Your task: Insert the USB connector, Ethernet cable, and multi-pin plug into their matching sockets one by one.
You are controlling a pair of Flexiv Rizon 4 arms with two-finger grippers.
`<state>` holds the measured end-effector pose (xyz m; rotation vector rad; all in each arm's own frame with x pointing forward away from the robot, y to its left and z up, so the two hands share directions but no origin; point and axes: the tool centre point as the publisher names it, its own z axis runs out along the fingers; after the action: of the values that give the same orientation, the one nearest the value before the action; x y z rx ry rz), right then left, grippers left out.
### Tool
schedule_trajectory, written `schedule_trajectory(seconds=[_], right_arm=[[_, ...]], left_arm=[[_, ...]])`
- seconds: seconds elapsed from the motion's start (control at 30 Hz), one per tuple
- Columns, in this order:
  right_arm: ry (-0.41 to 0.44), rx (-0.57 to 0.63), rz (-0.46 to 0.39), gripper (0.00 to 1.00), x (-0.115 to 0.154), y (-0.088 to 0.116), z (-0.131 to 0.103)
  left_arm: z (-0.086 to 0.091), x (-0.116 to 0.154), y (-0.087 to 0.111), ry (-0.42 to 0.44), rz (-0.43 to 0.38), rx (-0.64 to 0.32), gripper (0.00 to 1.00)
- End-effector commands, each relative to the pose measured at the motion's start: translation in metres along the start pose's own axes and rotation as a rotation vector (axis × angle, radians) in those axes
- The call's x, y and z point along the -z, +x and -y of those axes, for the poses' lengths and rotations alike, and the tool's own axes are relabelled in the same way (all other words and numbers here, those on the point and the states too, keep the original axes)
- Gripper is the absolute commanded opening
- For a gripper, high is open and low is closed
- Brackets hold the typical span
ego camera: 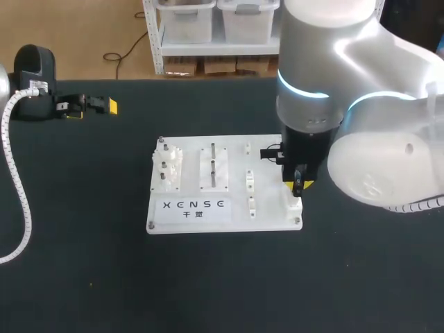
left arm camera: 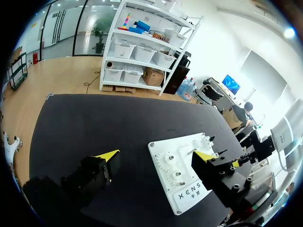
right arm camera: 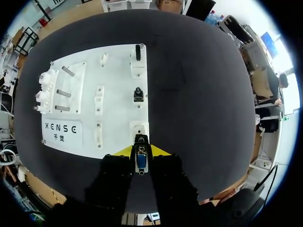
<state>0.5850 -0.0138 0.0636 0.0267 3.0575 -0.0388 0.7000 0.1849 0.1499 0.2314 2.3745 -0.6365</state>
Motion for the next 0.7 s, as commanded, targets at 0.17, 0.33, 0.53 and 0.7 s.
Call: schedule_trajectory(seconds=[0.17,0.33,0.53,0.7], right_arm=[[0.005,-0.001,-0.007,0.0,-0.0069,-0.0023,-0.0008],[0.007,0.0,-0.009,0.0,-0.0071,-0.0038,-0.0017],[0.007,-0.002,-0.015,0.0,-0.0068,-0.0061,-0.0021],[0.006,0.0,-0.011,0.0,-0.0042,-0.0073,-0.0027]], left_arm=[[0.0,0.0,0.0,0.0,0.0,0.0,1.0],[0.0,0.0,0.0,0.0,0.0,0.0,1.0],[0.0,0.0,0.0,0.0,0.0,0.0,1.0],[0.0,0.0,0.0,0.0,0.0,0.0,1.0]])
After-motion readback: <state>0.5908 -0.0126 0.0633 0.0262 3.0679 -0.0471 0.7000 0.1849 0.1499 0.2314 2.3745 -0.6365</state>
